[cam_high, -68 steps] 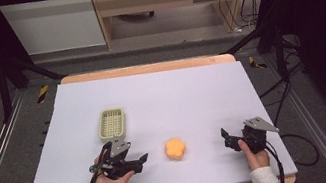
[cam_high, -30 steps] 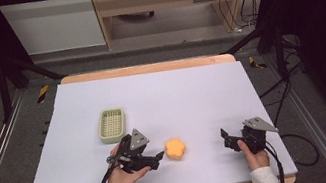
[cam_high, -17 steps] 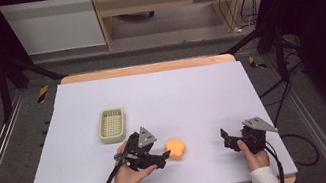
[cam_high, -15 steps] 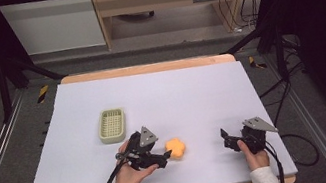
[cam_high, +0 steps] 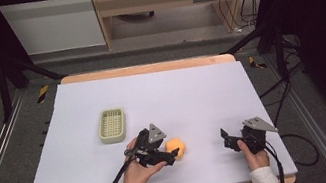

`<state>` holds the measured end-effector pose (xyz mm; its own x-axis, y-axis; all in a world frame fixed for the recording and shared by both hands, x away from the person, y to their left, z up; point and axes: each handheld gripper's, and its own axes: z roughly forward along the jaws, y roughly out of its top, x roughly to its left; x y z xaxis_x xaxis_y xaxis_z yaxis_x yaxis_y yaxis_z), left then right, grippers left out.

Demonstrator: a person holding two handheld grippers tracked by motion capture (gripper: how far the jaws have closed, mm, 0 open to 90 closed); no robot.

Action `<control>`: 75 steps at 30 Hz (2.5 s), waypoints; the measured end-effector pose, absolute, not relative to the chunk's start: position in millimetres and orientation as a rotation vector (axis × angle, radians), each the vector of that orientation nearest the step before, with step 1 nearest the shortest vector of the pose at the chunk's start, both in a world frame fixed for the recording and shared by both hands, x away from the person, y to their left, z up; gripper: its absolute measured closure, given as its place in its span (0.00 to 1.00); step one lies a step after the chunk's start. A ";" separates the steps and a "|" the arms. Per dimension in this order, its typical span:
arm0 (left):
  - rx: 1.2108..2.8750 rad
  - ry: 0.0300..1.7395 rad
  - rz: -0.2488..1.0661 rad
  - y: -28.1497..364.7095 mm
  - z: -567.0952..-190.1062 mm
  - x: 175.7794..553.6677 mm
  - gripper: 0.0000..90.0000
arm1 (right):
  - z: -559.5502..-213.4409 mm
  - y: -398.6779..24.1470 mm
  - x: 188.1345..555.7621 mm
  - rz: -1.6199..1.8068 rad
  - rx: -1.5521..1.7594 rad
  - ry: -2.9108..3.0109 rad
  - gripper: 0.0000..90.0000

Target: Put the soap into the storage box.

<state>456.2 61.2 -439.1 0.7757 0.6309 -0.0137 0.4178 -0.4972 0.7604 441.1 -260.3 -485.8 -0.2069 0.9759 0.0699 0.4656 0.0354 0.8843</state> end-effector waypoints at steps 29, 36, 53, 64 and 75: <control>2.284 0.776 0.315 37.3 -453.0 461.9 0.17 | -485.8 -260.7 441.4 1.120 1.473 1.731 0.03; 2.301 0.783 0.298 34.2 -457.5 461.5 0.17 | -485.6 -260.2 441.2 1.117 1.474 1.732 0.03; 2.328 0.823 0.304 24.7 -466.9 465.1 0.19 | -485.8 -260.4 441.4 1.116 1.474 1.732 0.03; 2.355 0.844 0.304 23.2 -471.2 467.5 0.22 | -485.8 -260.3 441.5 1.114 1.474 1.732 0.03; 2.360 0.868 0.312 22.2 -471.5 468.1 0.27 | -485.9 -260.2 441.6 1.116 1.473 1.731 0.03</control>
<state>468.1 22.2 -471.5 0.7588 0.6512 0.0135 0.5105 -0.6075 0.6086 441.6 -260.2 -485.9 -0.2043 0.9760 0.0752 0.4714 0.0308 0.8814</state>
